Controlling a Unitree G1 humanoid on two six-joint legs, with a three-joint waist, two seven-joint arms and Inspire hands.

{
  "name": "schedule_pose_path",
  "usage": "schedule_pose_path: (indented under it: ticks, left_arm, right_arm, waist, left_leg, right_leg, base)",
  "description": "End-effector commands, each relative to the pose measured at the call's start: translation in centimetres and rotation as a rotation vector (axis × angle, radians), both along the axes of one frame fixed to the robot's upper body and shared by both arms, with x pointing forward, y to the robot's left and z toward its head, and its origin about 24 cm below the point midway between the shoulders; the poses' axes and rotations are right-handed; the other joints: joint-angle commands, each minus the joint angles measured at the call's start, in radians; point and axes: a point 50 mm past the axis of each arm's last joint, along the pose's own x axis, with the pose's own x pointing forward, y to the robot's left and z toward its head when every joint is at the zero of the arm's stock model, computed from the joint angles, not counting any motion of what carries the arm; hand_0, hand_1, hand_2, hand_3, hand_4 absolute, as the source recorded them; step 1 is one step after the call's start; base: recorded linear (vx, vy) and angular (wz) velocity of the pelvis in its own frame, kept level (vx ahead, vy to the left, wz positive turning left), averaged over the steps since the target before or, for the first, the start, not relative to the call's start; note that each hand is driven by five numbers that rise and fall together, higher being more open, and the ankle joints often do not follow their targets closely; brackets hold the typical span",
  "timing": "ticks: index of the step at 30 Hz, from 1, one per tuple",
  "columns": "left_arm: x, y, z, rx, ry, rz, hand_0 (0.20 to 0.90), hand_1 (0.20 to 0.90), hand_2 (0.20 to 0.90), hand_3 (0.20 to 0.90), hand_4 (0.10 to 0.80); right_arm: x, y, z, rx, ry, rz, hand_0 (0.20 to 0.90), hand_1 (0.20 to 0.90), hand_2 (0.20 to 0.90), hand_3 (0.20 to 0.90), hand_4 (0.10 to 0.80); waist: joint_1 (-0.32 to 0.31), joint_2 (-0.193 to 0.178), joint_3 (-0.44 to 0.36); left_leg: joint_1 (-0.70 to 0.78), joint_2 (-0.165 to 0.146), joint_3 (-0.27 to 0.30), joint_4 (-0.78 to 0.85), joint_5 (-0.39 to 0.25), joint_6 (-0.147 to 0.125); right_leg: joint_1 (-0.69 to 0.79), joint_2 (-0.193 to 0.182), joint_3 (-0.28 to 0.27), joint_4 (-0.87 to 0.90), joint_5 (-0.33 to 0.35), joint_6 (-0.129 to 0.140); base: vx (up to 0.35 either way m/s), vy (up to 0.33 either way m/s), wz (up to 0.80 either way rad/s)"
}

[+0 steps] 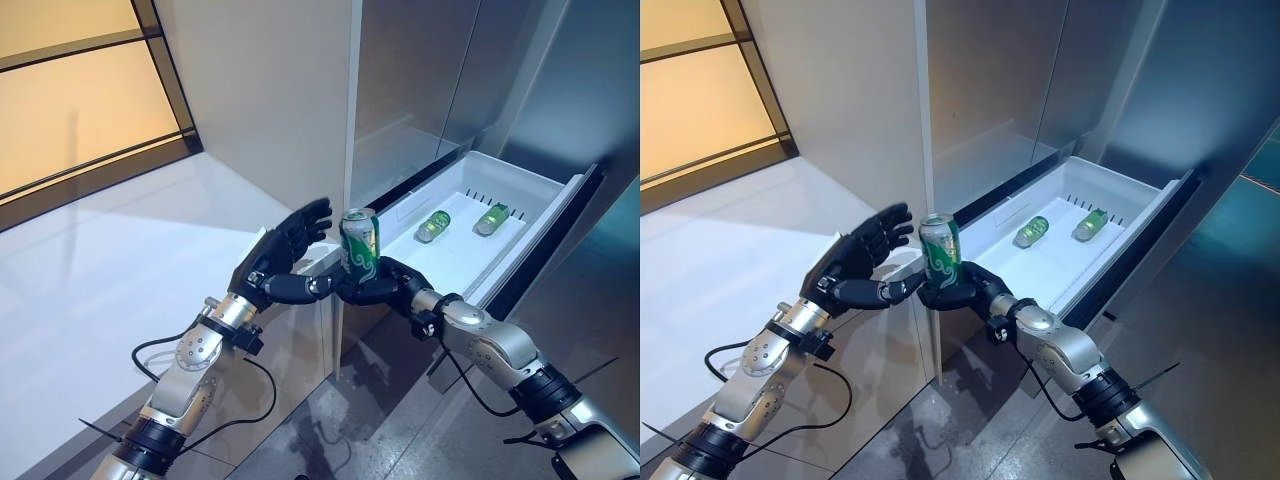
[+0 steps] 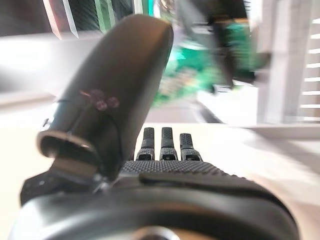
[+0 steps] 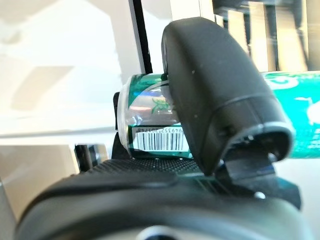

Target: Put drinks into fridge and close the fridge

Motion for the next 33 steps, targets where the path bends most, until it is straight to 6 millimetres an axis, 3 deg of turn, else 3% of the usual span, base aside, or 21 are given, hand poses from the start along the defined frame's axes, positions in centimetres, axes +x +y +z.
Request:
schedule_pose_path:
  ticks: [1,6,9,14,17,21,24,27,31,33]
  left_arm:
    - [0.1,-0.2,-1.3,-0.056,0.072,-0.003,0.900,0.900,0.900,0.900,0.800]
    - [-2.1,-0.5,-6.3,-0.146,0.310,0.017,0.900,0.900,0.900,0.900,0.800]
    - [-4.8,-0.2,-9.6,-0.129,0.440,0.010,0.900,0.900,0.900,0.900,0.800]
    - [-8.0,0.5,-11.9,-0.065,0.521,-0.062,0.900,0.900,0.900,0.900,0.800]
    - [-8.8,0.6,-12.5,-0.007,0.515,-0.085,0.900,0.900,0.900,0.900,0.800]
    - [-7.6,0.9,-11.1,-0.019,0.398,-0.069,0.900,0.900,0.900,0.900,0.800]
    - [-5.9,0.5,-8.6,-0.132,0.269,-0.060,0.900,0.900,0.900,0.900,0.800]
    - [-4.3,0.3,-5.9,-0.219,0.134,-0.035,0.900,0.900,0.900,0.900,0.800]
    - [-1.6,0.3,-0.3,-0.375,-0.093,-0.023,0.900,0.900,0.900,0.900,0.800]
    - [-1.1,0.1,1.1,-0.430,-0.141,-0.058,0.900,0.900,0.900,0.900,0.800]
  right_arm:
    - [3.5,-0.6,12.1,0.280,-0.502,-0.101,0.300,0.300,0.300,0.200,0.100]
    - [4.8,-3.2,13.5,0.211,-0.572,-0.230,0.300,0.300,0.300,0.200,0.100]
    - [5.5,-6.2,15.1,0.157,-0.620,-0.339,0.300,0.300,0.300,0.200,0.100]
    - [6.0,-10.6,16.6,0.104,-0.653,-0.483,0.300,0.300,0.300,0.200,0.100]
    - [6.1,-12.0,17.2,0.070,-0.671,-0.533,0.300,0.300,0.300,0.200,0.100]
    - [6.4,-12.5,17.8,0.029,-0.683,-0.568,0.300,0.300,0.300,0.200,0.100]
    - [6.6,-12.7,17.6,0.004,-0.674,-0.585,0.300,0.300,0.300,0.200,0.100]
    - [6.8,-12.5,17.4,-0.002,-0.667,-0.590,0.300,0.300,0.300,0.200,0.100]
    - [6.9,-11.5,16.5,-0.021,-0.662,-0.589,0.300,0.300,0.300,0.200,0.100]
    - [7.0,-11.2,16.2,-0.022,-0.660,-0.591,0.300,0.300,0.300,0.200,0.100]
  waist:
    - [0.018,-0.023,-0.062]
    - [0.042,-0.028,-0.056]
    - [0.064,-0.034,-0.052]
    - [0.089,-0.038,-0.043]
    - [0.095,-0.037,-0.038]
    - [0.099,-0.037,-0.035]
    - [0.105,-0.034,-0.034]
    - [0.106,-0.035,-0.033]
    - [0.103,-0.036,-0.035]
    - [0.099,-0.036,-0.037]
  left_leg:
    - [0.007,-0.093,-0.022,0.068,-0.123,0.047]
    - [0.004,-0.095,-0.024,0.080,-0.128,0.046]
    - [0.000,-0.099,-0.030,0.080,-0.127,0.044]
    - [-0.007,-0.099,-0.034,0.072,-0.118,0.040]
    - [-0.008,-0.098,-0.036,0.064,-0.111,0.036]
    - [-0.010,-0.096,-0.037,0.055,-0.104,0.031]
    - [-0.010,-0.094,-0.043,0.049,-0.101,0.028]
    - [-0.008,-0.094,-0.048,0.046,-0.100,0.028]
    - [0.000,-0.096,-0.062,0.044,-0.100,0.029]
    - [0.003,-0.097,-0.065,0.043,-0.101,0.030]
  right_leg:
    - [-0.044,0.055,-0.005,0.075,-0.068,-0.013]
    - [-0.037,0.049,-0.022,0.077,-0.069,-0.016]
    - [-0.034,0.047,-0.035,0.077,-0.070,-0.018]
    - [-0.036,0.048,-0.053,0.079,-0.072,-0.023]
    - [-0.036,0.049,-0.062,0.076,-0.070,-0.024]
    - [-0.038,0.051,-0.065,0.072,-0.070,-0.025]
    - [-0.037,0.051,-0.069,0.070,-0.071,-0.029]
    - [-0.034,0.050,-0.071,0.072,-0.072,-0.031]
    - [-0.029,0.048,-0.069,0.077,-0.074,-0.033]
    - [-0.028,0.048,-0.067,0.078,-0.075,-0.033]
  base:
    - [0.011,0.008,0.17]
    - [0.024,-0.001,0.11]
    - [0.038,-0.004,0.16]
    - [0.015,0.001,0.15]
    - [0.041,0.012,0.13]
    - [0.013,0.006,0.02]
    - [0.013,0.004,0.13]
    - [0.016,-0.001,0.10]
    - [0.034,-0.005,0.16]
    - [0.023,-0.001,0.07]
